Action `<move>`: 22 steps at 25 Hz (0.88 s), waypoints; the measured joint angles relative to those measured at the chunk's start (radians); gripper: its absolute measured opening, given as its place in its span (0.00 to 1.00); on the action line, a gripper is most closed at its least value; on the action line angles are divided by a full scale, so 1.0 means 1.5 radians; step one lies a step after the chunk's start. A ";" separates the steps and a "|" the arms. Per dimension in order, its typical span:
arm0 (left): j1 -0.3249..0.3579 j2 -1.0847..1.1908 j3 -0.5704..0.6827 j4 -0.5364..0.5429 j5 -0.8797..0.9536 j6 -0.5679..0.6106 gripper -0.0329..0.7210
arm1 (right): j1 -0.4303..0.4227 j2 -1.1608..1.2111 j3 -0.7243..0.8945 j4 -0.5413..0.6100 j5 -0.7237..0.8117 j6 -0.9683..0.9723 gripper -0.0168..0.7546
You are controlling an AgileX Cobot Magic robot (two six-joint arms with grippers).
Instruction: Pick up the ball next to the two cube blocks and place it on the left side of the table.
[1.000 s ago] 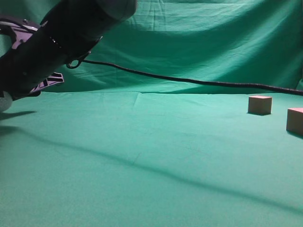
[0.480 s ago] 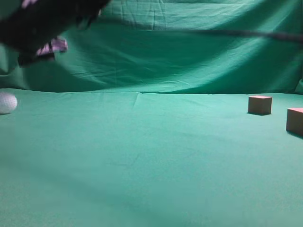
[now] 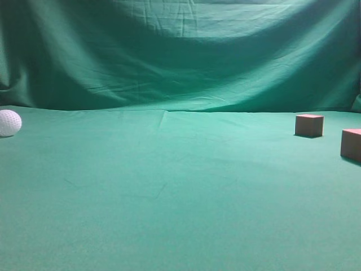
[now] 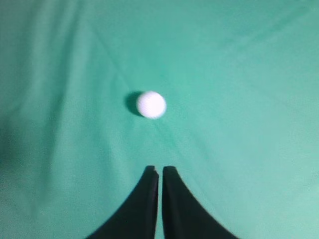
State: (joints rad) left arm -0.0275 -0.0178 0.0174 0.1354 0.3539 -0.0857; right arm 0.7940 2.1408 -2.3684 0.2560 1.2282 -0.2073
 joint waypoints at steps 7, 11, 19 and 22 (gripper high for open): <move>0.000 0.000 0.000 0.000 0.000 0.000 0.04 | 0.000 -0.182 0.050 -0.070 0.024 0.083 0.02; 0.000 0.000 0.000 0.000 0.000 0.000 0.04 | 0.000 -0.310 0.169 -0.121 0.025 0.087 0.02; 0.000 0.000 0.000 0.000 0.000 0.000 0.04 | 0.000 -0.596 0.543 -0.133 -0.045 0.102 0.02; 0.000 0.000 0.000 0.000 0.000 0.000 0.04 | 0.000 -0.715 0.670 -0.123 -0.092 0.105 0.02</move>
State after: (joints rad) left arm -0.0275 -0.0178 0.0174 0.1354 0.3539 -0.0857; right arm 0.7940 1.0689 -1.3628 0.0711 1.0905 -0.0492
